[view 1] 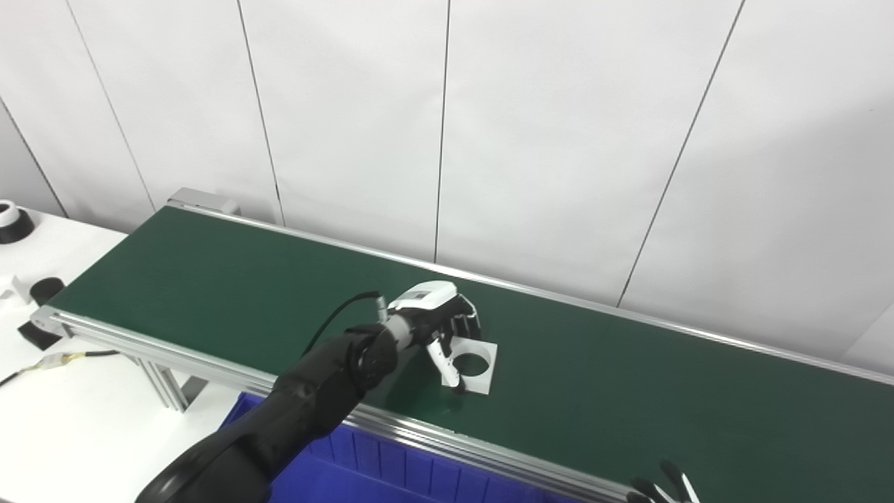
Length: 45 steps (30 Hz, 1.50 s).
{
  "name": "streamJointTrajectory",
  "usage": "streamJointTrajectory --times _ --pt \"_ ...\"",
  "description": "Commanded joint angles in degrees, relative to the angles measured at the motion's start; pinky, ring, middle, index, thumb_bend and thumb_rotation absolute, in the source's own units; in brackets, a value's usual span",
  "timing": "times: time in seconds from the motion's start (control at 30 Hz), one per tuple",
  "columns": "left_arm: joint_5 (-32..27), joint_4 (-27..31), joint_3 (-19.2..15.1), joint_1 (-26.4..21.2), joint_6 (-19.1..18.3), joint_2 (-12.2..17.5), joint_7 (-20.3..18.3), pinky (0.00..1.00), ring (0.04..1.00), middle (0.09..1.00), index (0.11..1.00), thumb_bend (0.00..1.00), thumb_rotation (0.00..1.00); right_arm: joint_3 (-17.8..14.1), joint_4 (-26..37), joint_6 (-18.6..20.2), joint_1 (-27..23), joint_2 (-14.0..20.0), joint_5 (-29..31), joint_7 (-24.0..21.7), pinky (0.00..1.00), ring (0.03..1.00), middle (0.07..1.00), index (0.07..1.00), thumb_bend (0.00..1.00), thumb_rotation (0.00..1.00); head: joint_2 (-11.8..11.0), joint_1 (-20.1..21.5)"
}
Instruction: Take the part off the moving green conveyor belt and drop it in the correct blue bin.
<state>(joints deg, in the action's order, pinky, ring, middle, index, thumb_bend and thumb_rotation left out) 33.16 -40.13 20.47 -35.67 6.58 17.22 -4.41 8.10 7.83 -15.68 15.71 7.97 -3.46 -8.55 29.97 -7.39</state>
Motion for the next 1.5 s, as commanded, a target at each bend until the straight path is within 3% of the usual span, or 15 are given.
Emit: streamJointTrajectory --times 0.0,0.1,0.23,0.4,0.43,0.47,0.5,0.67,0.87,1.1,1.3,1.47 --pt "-2.08 4.0 -2.56 -1.36 3.09 1.31 3.42 0.41 0.47 0.455 0.509 0.52 0.0 -0.19 0.97 -0.87 -0.51 -0.4 0.09 0.35 0.69 0.809 0.843 0.963 0.85 0.07 0.19 1.98" --pt "-4.55 7.29 -5.49 0.74 6.13 1.33 4.93 0.4 0.405 0.473 0.534 0.5 0.0 -0.14 1.24 -0.52 -0.41 -0.63 0.07 0.39 0.69 0.802 0.836 0.949 0.86 0.06 0.79 4.6" --pt "-8.83 13.05 -8.99 4.2 5.45 1.12 3.46 0.43 0.412 0.482 0.535 0.5 0.0 -0.13 2.75 0.91 -0.09 -1.12 -1.61 0.89 0.69 0.792 0.827 0.935 0.88 0.08 3.04 9.86" --pt "-13.26 18.78 -11.73 8.72 6.63 0.26 3.08 0.44 0.431 0.489 0.52 0.5 0.0 0.01 4.49 2.89 0.3 -1.74 -3.42 1.35 0.71 0.794 0.831 0.931 0.9 0.07 4.89 12.3" --pt "-14.01 19.99 -12.1 9.63 7.01 0.07 3.04 0.43 0.428 0.49 0.521 0.5 0.0 0.05 4.74 3.09 0.33 -1.87 -3.75 1.41 0.71 0.795 0.832 0.931 0.9 0.08 6.48 13.23" --pt "-14.51 20.95 -12.35 10.48 7.67 -0.14 3.15 0.43 0.426 0.49 0.522 0.5 0.0 0.08 4.8 3.16 0.34 -1.99 -3.99 1.49 0.71 0.795 0.832 0.931 0.9 0.08 6.48 13.23" --pt "-15.1 22.23 -12.63 11.34 7.77 -0.32 2.99 0.4 0.412 0.485 0.532 0.5 0.0 0.08 5.05 3.43 0.37 -2.18 -4.16 1.58 0.71 0.798 0.835 0.932 0.89 0.09 8.4 14.0" --pt "-20.89 31.44 -13.74 17.36 5.51 -3.17 0.94 0.4 0.416 0.486 0.53 0.5 0.0 0.49 4.76 3.73 0.13 -3.23 -6.39 2.34 0.73 0.807 0.843 0.94 0.86 0.15 10.28 15.73" --pt "-22.7 42.37 -12.34 25.27 2.65 -5.49 -1.92 0.38 0.407 0.479 0.541 0.49 0.0 0.92 4.82 5.02 -0.06 -4.14 -8.02 2.81 0.74 0.806 0.846 0.936 0.86 0.18 11.1 16.81" --pt "-22.12 43.3 -11.41 32.2 6.24 -5.12 -3.91 0.4 0.41 0.481 0.54 0.5 0.0 1.29 6.32 6.83 0.71 -3.97 -8.89 2.55 0.75 0.815 0.849 0.941 0.85 0.18 9.78 16.67" --pt "-21.18 40.55 -10.55 35.98 10.88 -4.11 -4.41 0.39 0.399 0.483 0.547 0.49 0.0 1.45 6.49 6.64 1.7 -4.28 -10.61 3.46 0.73 0.803 0.842 0.931 0.85 0.15 9.05 17.98" --pt "-25.71 40.12 -9.01 37.06 10.3 -1.39 -10.05 0.41 0.405 0.479 0.548 0.49 0.0 1.74 8.23 8.61 2.41 -4.85 -12.08 3.71 0.72 0.807 0.841 0.931 0.84 0.16 9.16 18.9"
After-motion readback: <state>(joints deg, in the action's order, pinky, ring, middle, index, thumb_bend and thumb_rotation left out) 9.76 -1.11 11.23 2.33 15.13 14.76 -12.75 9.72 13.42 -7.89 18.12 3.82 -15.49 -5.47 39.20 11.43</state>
